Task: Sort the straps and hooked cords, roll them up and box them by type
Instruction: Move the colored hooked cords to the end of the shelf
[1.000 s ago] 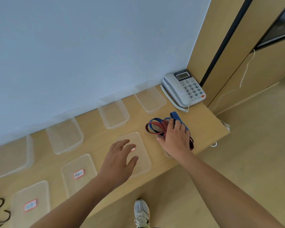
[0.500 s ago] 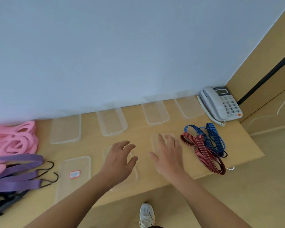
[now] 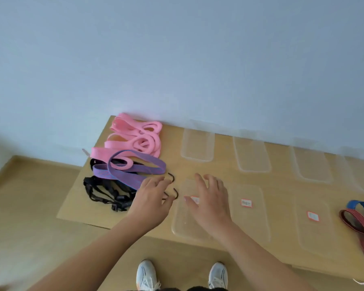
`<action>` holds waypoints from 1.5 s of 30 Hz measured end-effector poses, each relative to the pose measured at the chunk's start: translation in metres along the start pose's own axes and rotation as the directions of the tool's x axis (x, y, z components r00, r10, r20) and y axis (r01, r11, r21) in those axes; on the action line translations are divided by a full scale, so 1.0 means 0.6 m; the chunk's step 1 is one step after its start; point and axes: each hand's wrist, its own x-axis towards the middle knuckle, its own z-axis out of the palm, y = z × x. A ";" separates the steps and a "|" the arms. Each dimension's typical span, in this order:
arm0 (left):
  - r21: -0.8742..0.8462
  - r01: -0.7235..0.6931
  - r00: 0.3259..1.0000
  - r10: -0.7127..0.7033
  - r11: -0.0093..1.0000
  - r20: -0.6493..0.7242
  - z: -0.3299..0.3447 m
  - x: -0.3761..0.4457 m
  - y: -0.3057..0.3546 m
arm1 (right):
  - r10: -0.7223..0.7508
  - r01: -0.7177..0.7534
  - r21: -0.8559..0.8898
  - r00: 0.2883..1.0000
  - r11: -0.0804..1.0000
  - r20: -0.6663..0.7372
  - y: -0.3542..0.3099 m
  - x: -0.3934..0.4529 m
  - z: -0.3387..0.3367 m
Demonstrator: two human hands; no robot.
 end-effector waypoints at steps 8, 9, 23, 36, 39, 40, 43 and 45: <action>-0.124 0.117 0.971 -0.140 0.985 -0.196 -0.093 -0.051 -0.159 | -0.226 0.234 -0.003 0.945 0.972 0.236 -0.175 0.100 0.069; -0.145 0.138 0.963 -0.167 0.980 -0.210 -0.103 -0.055 -0.172 | -0.217 0.228 -0.009 0.939 0.974 0.268 -0.191 0.115 0.075; -0.225 0.206 0.929 -0.263 0.952 -0.260 -0.141 -0.055 -0.230 | -0.009 -0.076 0.202 0.921 0.976 0.390 -0.211 0.173 0.074; -0.239 0.243 0.922 -0.301 0.940 -0.244 -0.149 -0.007 -0.161 | -0.242 -0.074 0.592 0.866 0.803 0.437 -0.219 0.192 -0.014; -0.309 0.242 0.893 -0.336 0.920 -0.299 -0.165 -0.001 -0.135 | -0.199 -0.249 0.763 0.875 0.596 0.441 -0.227 0.202 -0.050; -0.329 0.237 0.886 -0.342 0.914 -0.313 -0.170 0.001 -0.128 | -0.186 -0.284 0.802 0.882 0.525 0.434 -0.226 0.207 -0.060; -0.362 0.203 0.886 -0.328 0.910 -0.327 -0.185 0.007 -0.106 | -0.189 -0.387 0.870 0.871 0.307 0.454 -0.230 0.204 -0.101; -0.402 0.209 0.882 -0.349 0.892 -0.316 -0.194 0.011 -0.086 | -0.205 -0.447 0.872 0.851 0.199 0.483 -0.229 0.203 -0.125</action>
